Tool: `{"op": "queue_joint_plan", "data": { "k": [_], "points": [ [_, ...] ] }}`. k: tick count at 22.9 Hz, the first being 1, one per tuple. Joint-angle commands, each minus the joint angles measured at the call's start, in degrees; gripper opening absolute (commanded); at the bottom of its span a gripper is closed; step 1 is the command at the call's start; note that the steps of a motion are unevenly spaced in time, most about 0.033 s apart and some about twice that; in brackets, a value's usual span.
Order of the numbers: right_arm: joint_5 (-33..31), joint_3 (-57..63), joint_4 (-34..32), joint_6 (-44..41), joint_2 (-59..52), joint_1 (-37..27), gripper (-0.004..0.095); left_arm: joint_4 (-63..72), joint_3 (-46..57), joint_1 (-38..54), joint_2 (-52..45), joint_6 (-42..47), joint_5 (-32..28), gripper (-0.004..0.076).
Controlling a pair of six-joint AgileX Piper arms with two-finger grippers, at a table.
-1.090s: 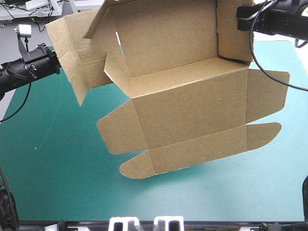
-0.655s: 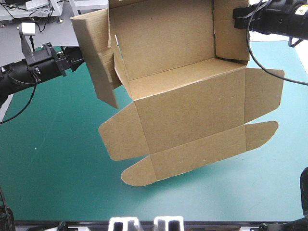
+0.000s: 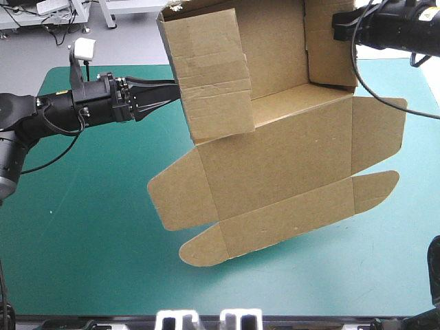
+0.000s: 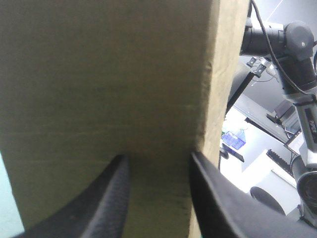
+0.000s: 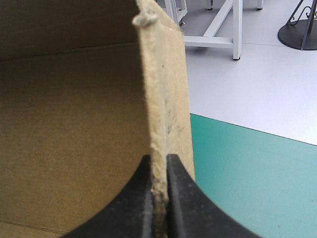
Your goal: Fold the box
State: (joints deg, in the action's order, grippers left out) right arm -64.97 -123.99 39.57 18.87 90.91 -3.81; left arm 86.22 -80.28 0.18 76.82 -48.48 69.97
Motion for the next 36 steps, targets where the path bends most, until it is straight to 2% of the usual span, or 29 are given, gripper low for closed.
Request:
{"op": "queue_joint_plan", "data": {
  "k": [1,4,6,14,17,19,20,22,26,28,31,34,36],
  "points": [
    [4.6,-1.4,3.1,-0.6,-1.9,-0.3,-0.0023,4.4,-1.7,-0.6,-1.9,-0.4,0.5,0.0403],
    [4.6,-1.4,3.1,-0.6,-1.9,-0.3,-0.0023,4.4,-2.1,-0.6,-2.0,-0.4,1.9,0.0404],
    [4.2,-1.4,3.1,-0.6,-1.9,-0.3,-0.0023,3.2,-2.1,-0.6,-2.0,-0.4,-0.4,0.0404],
    [2.0,-1.4,2.8,-0.6,-2.0,0.8,-0.0022,-7.5,-2.1,-5.0,-2.0,1.6,-14.0,0.04],
    [1.5,-1.4,1.8,-0.6,-2.0,3.2,-0.0022,-12.2,-2.1,-8.7,-1.9,2.2,-20.8,0.04],
    [1.3,-1.4,-1.3,-1.1,-2.0,6.1,-0.0023,-15.3,-2.1,-11.1,-1.9,3.1,-27.3,0.0399],
    [0.8,-1.4,-4.7,-2.2,-2.0,9.0,-0.0023,-20.5,-2.1,-12.9,-1.9,5.3,-32.9,0.0376],
    [-0.1,-1.4,-6.1,-2.4,-2.1,12.1,-0.0022,-27.0,-2.1,-14.3,-1.6,9.5,-39.2,0.031],
    [-1.3,-1.4,-6.1,-3.9,-2.2,14.5,-0.0023,-28.5,-2.1,-14.4,0.0,10.5,-42.8,0.0216],
    [-5.1,-1.4,-8.5,-5.9,-2.2,15.0,-0.0023,-31.3,-2.1,-14.4,0.4,11.0,-41.7,-0.0008],
    [-6.9,-0.9,-13.6,-10.1,-2.2,15.0,-0.0023,-36.2,-4.6,-14.4,0.4,16.1,-36.8,-0.001],
    [-6.9,3.0,-14.5,-12.7,-1.0,15.0,-0.0023,-53.7,-10.5,-14.4,1.4,29.8,-23.6,-0.001],
    [-6.9,6.4,-14.8,-13.2,-0.3,15.0,-0.0023,-59.6,-11.7,-14.4,2.0,35.1,-19.6,-0.001]
  ]
}}
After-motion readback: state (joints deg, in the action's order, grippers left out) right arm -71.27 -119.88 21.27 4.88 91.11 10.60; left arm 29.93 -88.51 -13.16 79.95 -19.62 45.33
